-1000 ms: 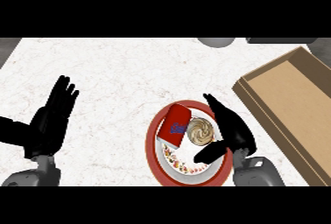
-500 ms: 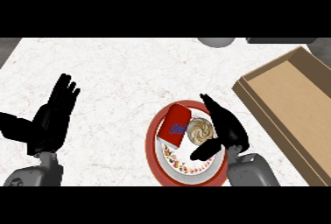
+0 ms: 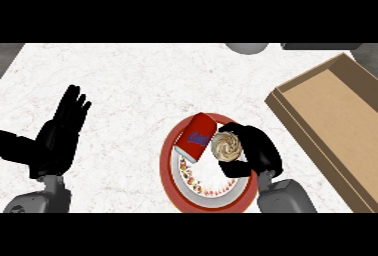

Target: Pick the cupcake from the plate and place it in the cardboard box

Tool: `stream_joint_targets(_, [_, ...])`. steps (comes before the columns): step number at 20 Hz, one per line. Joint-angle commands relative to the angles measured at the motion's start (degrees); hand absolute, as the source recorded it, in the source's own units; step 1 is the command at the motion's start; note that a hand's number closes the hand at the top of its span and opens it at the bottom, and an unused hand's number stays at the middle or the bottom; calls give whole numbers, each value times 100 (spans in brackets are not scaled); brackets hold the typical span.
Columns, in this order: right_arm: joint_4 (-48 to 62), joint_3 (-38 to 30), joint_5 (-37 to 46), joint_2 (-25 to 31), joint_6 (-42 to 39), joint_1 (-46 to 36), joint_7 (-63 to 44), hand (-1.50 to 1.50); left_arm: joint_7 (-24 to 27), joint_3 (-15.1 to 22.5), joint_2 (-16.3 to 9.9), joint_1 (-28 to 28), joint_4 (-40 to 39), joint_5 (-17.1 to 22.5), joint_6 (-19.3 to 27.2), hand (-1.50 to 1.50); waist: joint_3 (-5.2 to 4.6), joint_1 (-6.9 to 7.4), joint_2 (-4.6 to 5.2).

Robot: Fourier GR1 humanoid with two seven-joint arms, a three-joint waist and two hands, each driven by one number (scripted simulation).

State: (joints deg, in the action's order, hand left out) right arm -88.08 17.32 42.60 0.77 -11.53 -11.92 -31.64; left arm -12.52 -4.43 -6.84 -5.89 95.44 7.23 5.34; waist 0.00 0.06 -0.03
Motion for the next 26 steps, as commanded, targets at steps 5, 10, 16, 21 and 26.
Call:
stream_joint_targets(5, [75, 127, 551, 153, 176, -109, 437, 150, -78, -17, 76, 35, 125, 7, 1, 0, 1, 4, 1])
stream_joint_targets(10, [-791, 2192, 1410, 236, -308, 668, 418, 150, 158, 101, 121, 306, 101, -164, 20, 0, -9, -20, -54])
stream_joint_targets(16, [-2141, 3679, 2341, 593, -419, 1205, 141, 150, 116, -81, -3, -42, -183, -94, -21, 0, -4, -80, -22])
stream_joint_targets(21, [-3209, 4143, 2927, 824, -658, 1303, -159, 150, -233, -135, -110, -197, 29, -16, -33, 0, -1, -51, -16])
stream_joint_targets(26, [-3644, 4543, 3324, 579, -1119, 1055, -254, 150, -139, -93, -10, 78, 164, -79, 45, 0, -4, -76, -44])
